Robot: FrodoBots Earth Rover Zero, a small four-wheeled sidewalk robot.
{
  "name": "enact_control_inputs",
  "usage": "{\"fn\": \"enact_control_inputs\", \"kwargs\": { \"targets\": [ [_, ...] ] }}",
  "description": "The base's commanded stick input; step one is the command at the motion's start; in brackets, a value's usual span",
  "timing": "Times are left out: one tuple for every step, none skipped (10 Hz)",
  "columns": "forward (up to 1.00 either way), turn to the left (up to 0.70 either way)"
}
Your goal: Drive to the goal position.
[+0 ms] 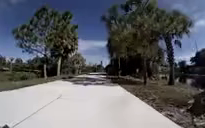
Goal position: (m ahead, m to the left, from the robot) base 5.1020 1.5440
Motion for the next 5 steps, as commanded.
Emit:
{"fn": "enact_control_inputs", "kwargs": {
  "targets": [
    [0.85,0.0],
    [0.85,0.0],
    [0.85,0.0],
    [0.85,0.0],
    [0.85,0.0]
  ]
}}
